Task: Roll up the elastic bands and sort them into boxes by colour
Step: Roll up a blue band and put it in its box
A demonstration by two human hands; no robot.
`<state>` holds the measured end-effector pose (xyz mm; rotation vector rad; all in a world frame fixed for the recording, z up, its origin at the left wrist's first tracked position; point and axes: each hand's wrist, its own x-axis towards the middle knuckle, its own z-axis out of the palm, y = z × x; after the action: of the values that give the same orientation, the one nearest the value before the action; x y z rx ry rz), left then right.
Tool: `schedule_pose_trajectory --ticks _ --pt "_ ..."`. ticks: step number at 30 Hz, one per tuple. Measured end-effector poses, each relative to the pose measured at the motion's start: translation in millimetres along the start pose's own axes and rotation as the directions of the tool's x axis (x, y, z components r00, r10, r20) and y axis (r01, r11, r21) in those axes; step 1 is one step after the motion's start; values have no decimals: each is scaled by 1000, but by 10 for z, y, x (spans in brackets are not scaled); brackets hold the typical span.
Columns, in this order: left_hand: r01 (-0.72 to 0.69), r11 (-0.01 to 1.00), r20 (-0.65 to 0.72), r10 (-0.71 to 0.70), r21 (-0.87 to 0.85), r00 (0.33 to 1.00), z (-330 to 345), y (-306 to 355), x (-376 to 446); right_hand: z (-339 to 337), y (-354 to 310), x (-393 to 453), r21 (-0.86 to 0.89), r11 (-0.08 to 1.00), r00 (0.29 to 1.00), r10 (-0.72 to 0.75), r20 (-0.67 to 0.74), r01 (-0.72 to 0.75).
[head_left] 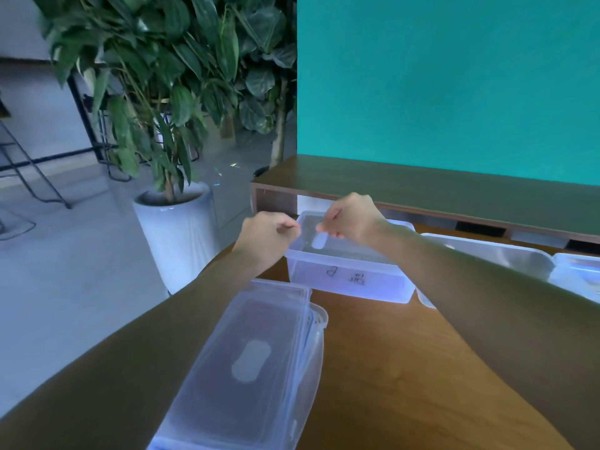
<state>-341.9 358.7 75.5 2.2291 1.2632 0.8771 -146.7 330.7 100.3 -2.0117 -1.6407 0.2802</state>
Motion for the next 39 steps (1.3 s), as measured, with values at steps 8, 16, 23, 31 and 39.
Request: schedule_pose_trajectory --ticks 8,16,23,31,39 --pt "-8 1000 -41 7 -16 999 92 -70 -20 177 -157 151 -210 978 998 0 66 13" --pt "-26 999 -46 25 -28 999 93 -60 -42 213 -209 206 -248 969 998 7 66 9" --pt "-38 999 -21 39 8 999 74 -16 -53 215 -218 157 -302 950 995 -54 79 75" --pt "-63 997 6 62 44 998 66 -54 -14 309 -248 238 -419 906 998 -51 45 65" --pt "-66 998 -29 66 3 997 73 -88 -10 204 -131 150 -201 978 995 -44 93 62"
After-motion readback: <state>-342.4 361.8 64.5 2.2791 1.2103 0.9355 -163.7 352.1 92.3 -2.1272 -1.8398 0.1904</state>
